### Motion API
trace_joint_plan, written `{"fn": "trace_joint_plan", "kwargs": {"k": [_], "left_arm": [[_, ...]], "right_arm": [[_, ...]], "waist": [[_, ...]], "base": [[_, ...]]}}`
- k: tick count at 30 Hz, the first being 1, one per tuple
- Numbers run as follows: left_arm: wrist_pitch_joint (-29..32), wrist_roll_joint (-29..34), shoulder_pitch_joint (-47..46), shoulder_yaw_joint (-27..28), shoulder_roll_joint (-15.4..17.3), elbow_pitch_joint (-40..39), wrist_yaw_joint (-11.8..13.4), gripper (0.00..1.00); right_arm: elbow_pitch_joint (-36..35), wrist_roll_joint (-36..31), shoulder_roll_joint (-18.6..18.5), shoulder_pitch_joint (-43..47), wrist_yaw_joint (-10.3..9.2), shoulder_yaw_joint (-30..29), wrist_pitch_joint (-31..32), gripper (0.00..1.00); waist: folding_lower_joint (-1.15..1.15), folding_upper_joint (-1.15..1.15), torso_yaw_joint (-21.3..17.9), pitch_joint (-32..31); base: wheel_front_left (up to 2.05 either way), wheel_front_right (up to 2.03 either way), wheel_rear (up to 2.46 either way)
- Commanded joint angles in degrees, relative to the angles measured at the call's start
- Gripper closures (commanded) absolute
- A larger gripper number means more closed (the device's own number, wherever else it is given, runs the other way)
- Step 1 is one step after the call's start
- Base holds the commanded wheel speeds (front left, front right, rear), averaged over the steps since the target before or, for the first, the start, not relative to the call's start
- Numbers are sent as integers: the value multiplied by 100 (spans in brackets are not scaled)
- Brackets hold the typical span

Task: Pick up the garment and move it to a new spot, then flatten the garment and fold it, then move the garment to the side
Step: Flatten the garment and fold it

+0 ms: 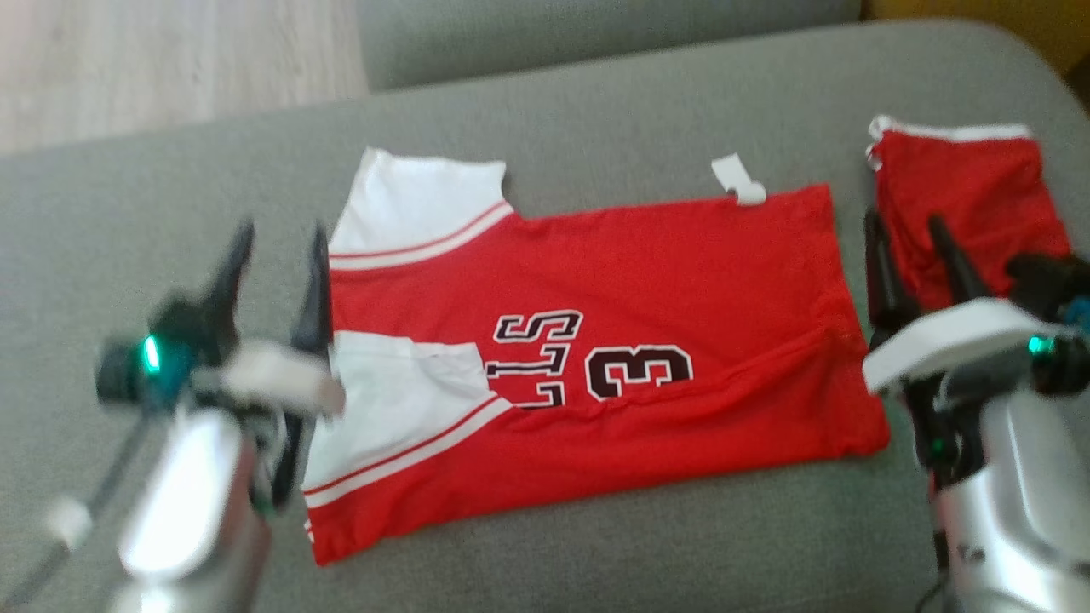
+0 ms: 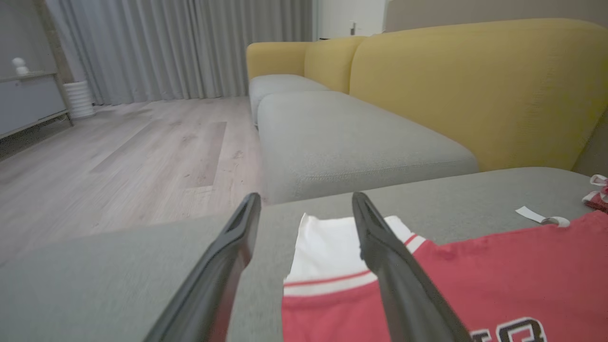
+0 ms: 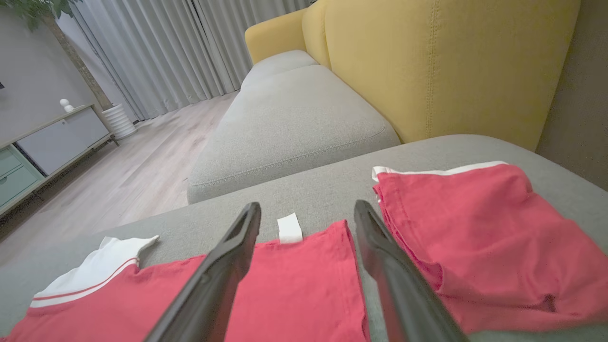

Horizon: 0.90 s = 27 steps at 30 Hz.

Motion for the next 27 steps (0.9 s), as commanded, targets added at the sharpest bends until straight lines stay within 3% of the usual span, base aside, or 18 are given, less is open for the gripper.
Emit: {"fn": "trace_joint_plan", "kwargs": {"k": [1, 7, 11, 18, 27], "left_arm": [[127, 51, -679, 134, 250, -114, -116, 0], [1150, 30, -2194, -108, 664, 714, -778, 0], [1624, 8, -2831, -262, 860, 1238, -932, 0], [2036, -97, -3637, -555, 1153, 2236, -1031, 0], [2108, -311, -4147, -874, 1216, 2967, -1046, 0]], "right_arm": [[-195, -56, -34, -414, -4, 115, -66, 0], [-66, -86, -167, -1246, -4, 232, -157, 0], [32, -42, -237, -1608, -4, 289, -232, 0], [234, 60, -269, -2079, -4, 423, -424, 0], [423, 130, -246, -2370, -4, 533, -588, 0]], "waist": [[-1, 0, -109, 422], [-1, 0, -395, 1123], [-1, 0, -532, 1386], [-1, 0, -811, 1777], [-1, 0, -987, 2052]], "base": [[0, 0, 0], [0, 0, 0], [0, 0, 0], [0, 0, 0], [0, 0, 0]]}}
